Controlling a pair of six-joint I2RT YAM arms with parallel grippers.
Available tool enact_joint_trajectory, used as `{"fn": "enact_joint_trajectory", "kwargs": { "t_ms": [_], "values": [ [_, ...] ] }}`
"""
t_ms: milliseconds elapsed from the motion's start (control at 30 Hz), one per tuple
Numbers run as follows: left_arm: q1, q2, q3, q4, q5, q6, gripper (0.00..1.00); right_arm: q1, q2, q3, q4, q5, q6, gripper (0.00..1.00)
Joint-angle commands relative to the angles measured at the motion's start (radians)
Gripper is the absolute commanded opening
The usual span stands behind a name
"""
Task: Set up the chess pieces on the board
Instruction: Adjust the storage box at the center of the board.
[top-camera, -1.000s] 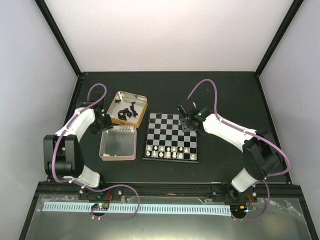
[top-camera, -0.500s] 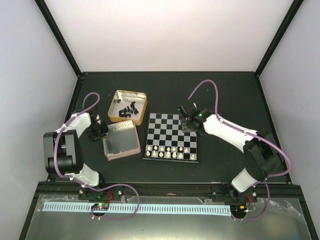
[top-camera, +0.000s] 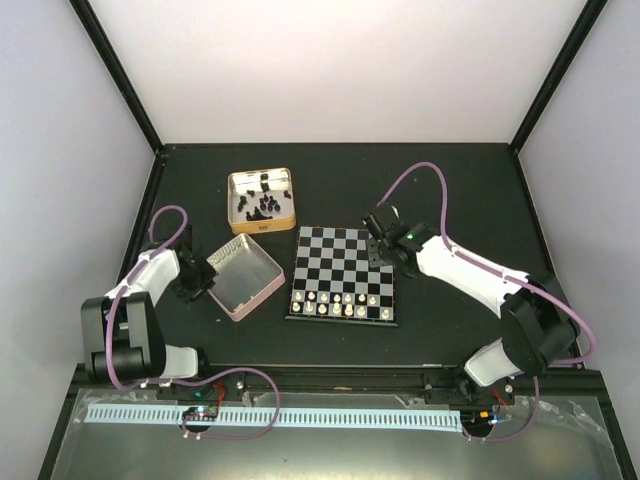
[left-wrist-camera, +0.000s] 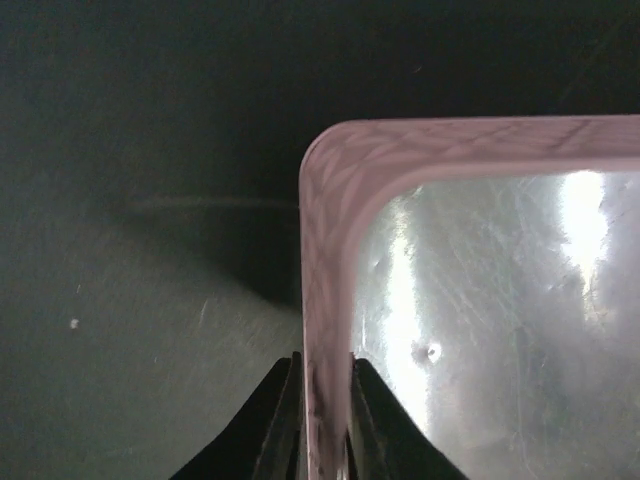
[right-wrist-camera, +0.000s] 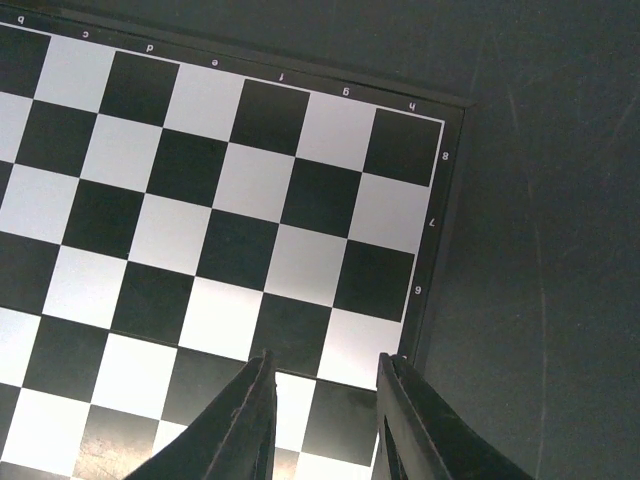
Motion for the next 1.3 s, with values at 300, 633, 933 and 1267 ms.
{"fn": "enact_joint_trajectory", "kwargs": {
  "t_ms": [300, 633, 933, 1267],
  "values": [
    [0.006, -0.061, 0.093, -0.073, -0.094, 0.037, 0.57, -0.005, -0.070, -0.057, 0.060, 0.021, -0.002, 0.29],
    [0.000, 0.127, 0.252, 0.018, 0.091, 0.342, 0.66, -0.006, -0.066, -0.041, 0.056, 0.031, -0.013, 0.29],
    [-0.019, 0.289, 0.338, -0.001, 0.114, 0.430, 0.52, -0.005, -0.068, -0.037, 0.047, 0.023, 0.000, 0.29],
    [-0.019, 0.288, 0.333, -0.082, -0.017, 0.396, 0.30, -0.005, -0.057, -0.023, 0.037, 0.010, 0.012, 0.29]
  ]
}}
